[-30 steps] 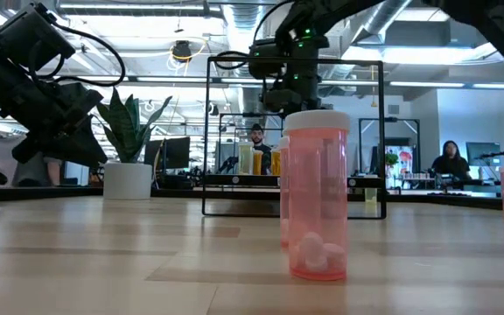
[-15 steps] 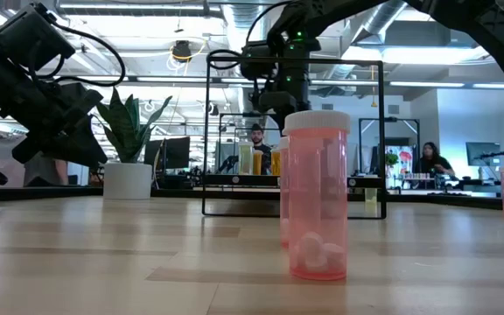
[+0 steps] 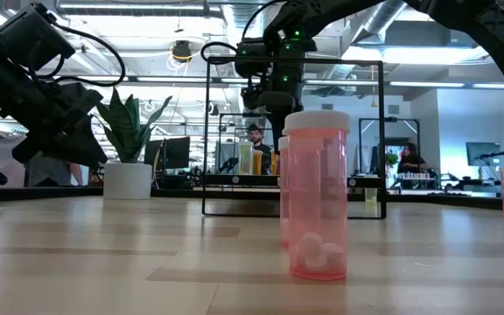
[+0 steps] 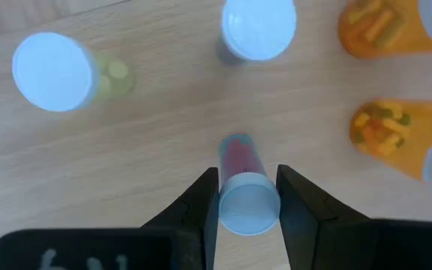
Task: Pick and place medicine bottles onto shelf by color
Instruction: Put the top blue pill bottle on the shelf aligned with the other blue pill bottle, then put the top yellow pill bottle aligned with the other yellow pill bottle on the shelf
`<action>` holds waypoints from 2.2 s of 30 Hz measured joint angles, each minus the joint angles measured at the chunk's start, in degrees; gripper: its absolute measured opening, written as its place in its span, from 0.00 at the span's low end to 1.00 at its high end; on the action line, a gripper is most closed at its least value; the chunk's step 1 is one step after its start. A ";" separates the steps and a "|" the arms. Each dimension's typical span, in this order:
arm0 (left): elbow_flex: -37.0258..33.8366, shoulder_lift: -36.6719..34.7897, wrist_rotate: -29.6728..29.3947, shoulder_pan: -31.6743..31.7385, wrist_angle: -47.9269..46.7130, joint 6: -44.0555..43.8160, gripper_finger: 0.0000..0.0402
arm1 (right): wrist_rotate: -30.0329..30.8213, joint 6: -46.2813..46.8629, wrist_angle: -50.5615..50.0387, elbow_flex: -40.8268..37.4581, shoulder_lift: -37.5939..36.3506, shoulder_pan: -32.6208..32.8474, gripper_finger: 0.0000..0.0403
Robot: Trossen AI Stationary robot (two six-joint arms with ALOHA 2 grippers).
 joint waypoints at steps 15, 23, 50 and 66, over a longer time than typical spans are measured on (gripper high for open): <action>0.00 0.01 0.00 -0.01 0.00 0.00 0.23 | 1.55 -6.80 0.41 -0.04 0.07 -0.11 0.30; 0.00 0.02 -0.02 0.00 0.00 0.00 0.23 | 1.70 -8.08 0.61 -0.07 0.07 -0.48 0.34; 0.00 0.00 -0.02 0.00 0.00 0.00 0.23 | 1.68 -9.68 1.22 -0.07 0.07 -0.48 0.48; 0.00 0.00 -0.04 0.00 0.00 0.00 0.23 | 3.04 -5.52 0.98 -0.06 -0.05 -0.28 0.57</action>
